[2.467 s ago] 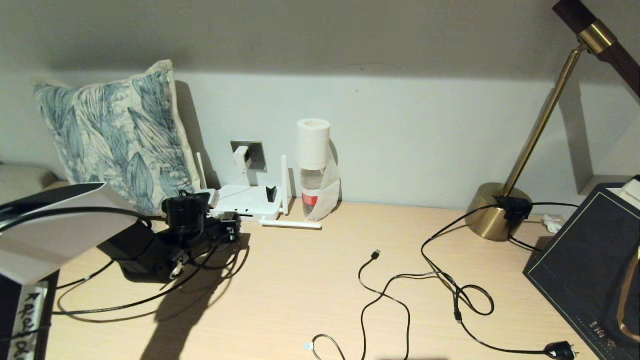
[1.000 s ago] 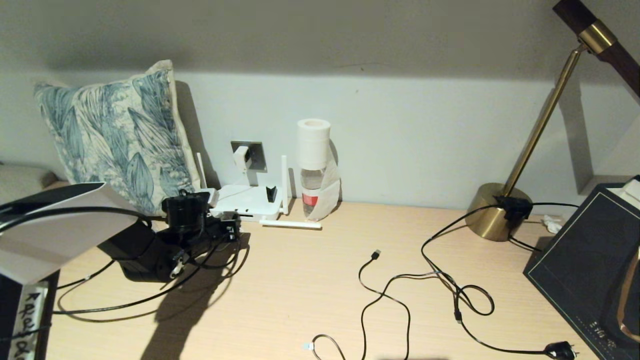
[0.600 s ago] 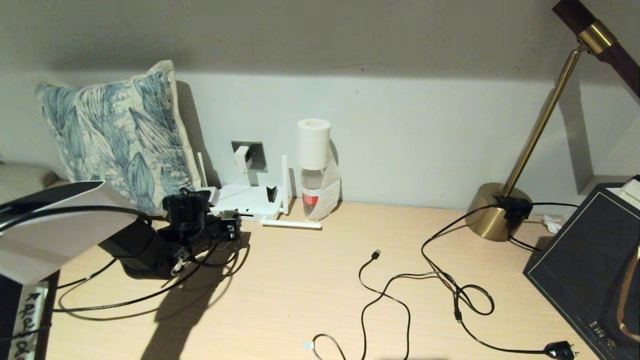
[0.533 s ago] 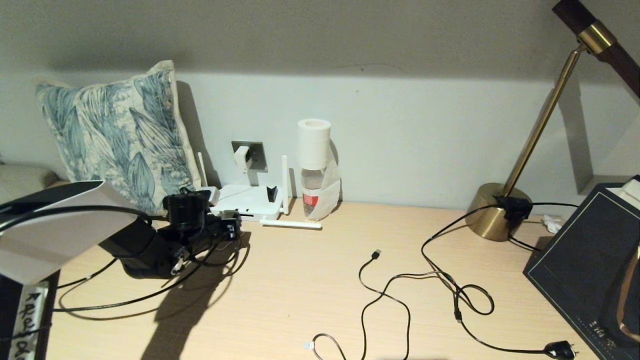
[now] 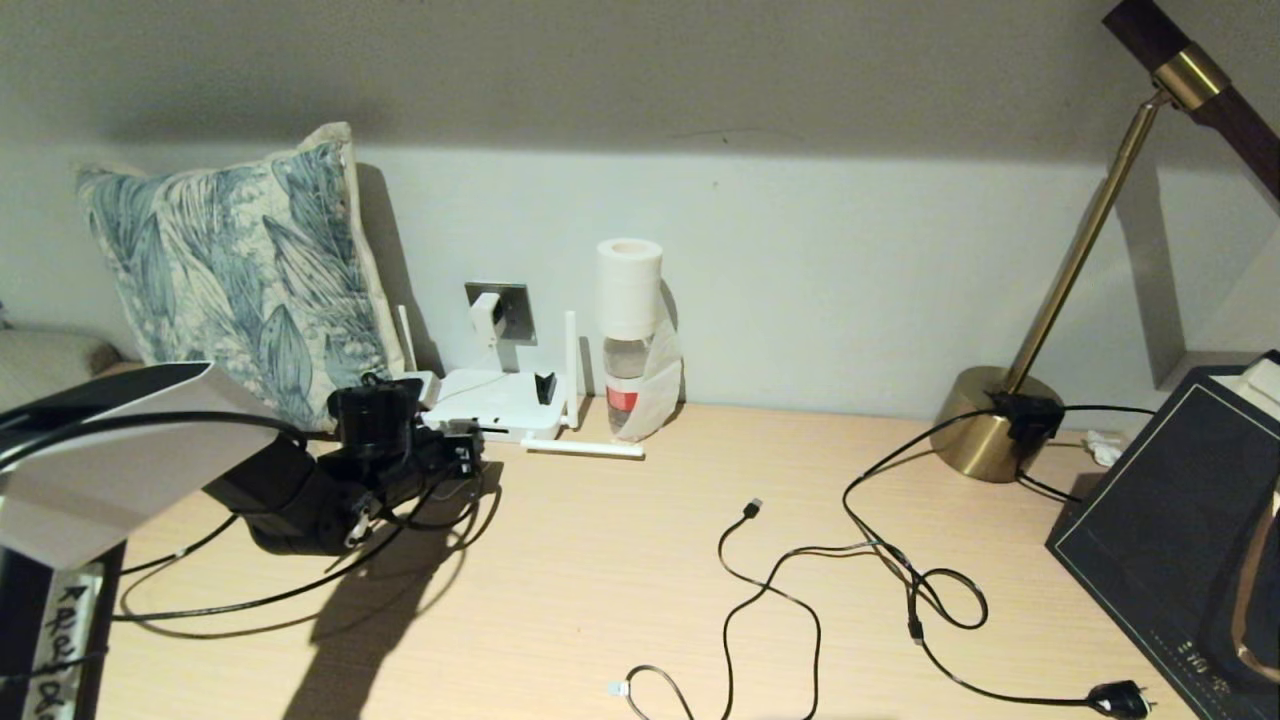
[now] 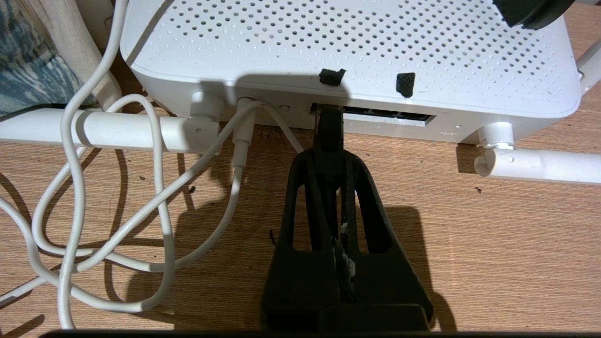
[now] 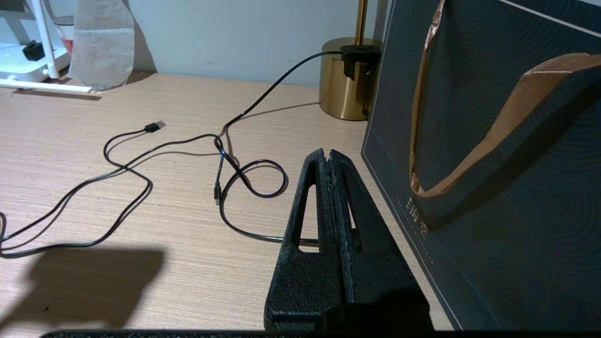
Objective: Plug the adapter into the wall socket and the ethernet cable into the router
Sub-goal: Plug cable into router interface
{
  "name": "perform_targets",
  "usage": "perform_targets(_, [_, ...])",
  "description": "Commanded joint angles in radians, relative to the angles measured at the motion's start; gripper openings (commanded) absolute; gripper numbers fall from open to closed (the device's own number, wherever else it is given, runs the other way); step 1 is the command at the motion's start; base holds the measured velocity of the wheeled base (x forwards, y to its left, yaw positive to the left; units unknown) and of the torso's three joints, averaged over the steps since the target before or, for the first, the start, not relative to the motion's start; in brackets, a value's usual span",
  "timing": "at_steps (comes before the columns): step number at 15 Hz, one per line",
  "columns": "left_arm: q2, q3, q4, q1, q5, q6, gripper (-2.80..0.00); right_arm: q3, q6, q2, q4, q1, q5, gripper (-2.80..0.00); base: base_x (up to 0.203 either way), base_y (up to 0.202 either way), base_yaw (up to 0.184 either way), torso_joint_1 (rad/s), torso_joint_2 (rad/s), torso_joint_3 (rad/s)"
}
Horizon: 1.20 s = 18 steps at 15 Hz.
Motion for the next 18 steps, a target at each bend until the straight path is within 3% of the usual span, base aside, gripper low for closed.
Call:
perform_targets(1, [0.007,-0.005,-0.005,0.0,0.0,-0.001,-2.8,0.035,-0.001,0.001,-0.001,0.0,0.001,-2.8,0.0,0.0,0.0,0.0,0.0,0.0])
perform_targets(18, [0.05,-0.051,0.027,0.001,-0.001,-0.001,-2.8,0.035,-0.001,0.001,-0.001,0.0,0.0,-2.8,0.0,0.0,0.0,0.0,0.0,0.0])
